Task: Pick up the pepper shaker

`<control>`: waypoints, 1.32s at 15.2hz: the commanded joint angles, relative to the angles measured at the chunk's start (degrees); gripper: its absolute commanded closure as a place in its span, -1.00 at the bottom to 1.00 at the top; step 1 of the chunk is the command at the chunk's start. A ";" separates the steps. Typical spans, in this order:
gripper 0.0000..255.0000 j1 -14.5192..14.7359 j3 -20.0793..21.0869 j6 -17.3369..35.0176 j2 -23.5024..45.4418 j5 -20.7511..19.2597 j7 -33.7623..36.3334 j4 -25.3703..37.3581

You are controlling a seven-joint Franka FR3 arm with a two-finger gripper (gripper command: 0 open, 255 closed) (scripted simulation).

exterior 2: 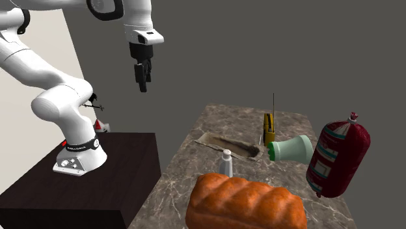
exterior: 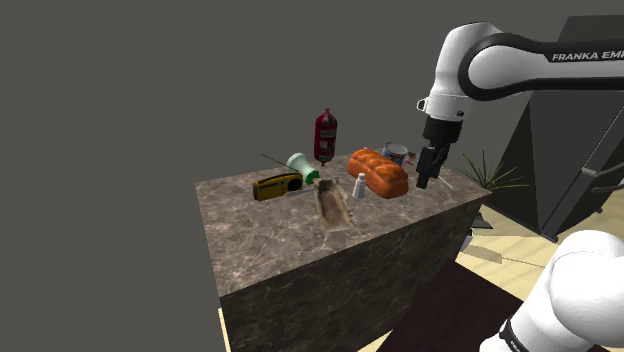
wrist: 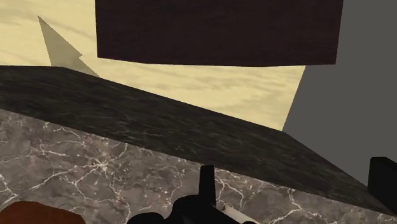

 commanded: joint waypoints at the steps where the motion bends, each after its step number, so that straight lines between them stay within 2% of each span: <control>1: -1.00 -0.28 -1.17 3.84 3.81 -1.31 -2.33 0.43; 10: -1.00 -1.11 -5.30 16.97 20.57 -4.72 -10.95 5.99; 20: -1.00 -2.10 -8.21 26.69 41.12 -4.55 -19.99 19.39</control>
